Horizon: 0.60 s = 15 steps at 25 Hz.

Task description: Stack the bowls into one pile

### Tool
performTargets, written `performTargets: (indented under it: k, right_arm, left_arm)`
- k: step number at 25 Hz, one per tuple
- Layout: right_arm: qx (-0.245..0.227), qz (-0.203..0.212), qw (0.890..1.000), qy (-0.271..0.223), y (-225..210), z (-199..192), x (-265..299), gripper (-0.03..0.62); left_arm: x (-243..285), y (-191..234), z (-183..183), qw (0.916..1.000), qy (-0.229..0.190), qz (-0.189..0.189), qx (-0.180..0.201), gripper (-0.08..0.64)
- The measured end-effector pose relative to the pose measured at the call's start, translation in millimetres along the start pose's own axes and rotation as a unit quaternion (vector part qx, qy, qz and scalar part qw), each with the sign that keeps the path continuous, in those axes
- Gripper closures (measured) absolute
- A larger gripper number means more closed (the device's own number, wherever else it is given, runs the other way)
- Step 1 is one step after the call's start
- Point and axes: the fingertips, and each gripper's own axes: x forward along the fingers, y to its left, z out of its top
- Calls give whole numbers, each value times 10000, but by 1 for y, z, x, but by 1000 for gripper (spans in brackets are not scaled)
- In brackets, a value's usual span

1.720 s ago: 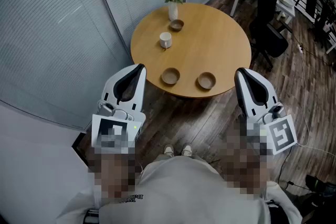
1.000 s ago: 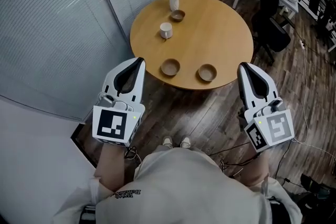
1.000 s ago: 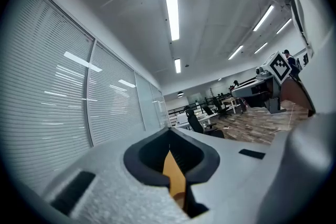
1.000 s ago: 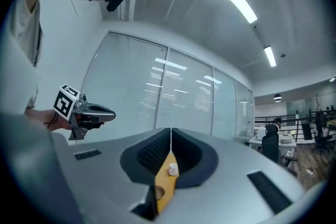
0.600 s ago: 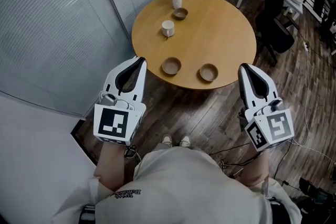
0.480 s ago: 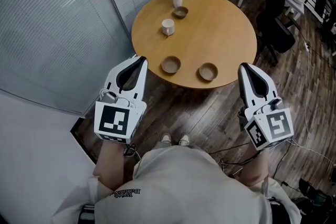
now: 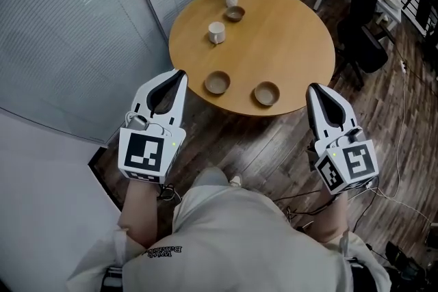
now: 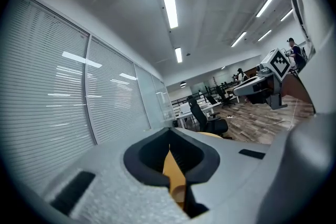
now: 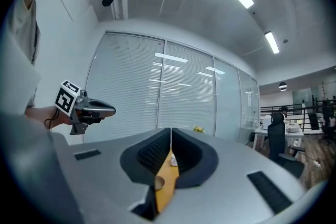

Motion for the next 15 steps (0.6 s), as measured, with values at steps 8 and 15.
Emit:
performTargets:
  k: [8,15]
  right_arm:
    - [50,125,9999,34,-6,-5,9,561]
    - [39,88,9999,100,-12,-10,23,561]
  left_arm:
    - [7,-2,-4,9997,206,128,-5,538]
    - [26,-1,-9,9999,139,-36,-50,538]
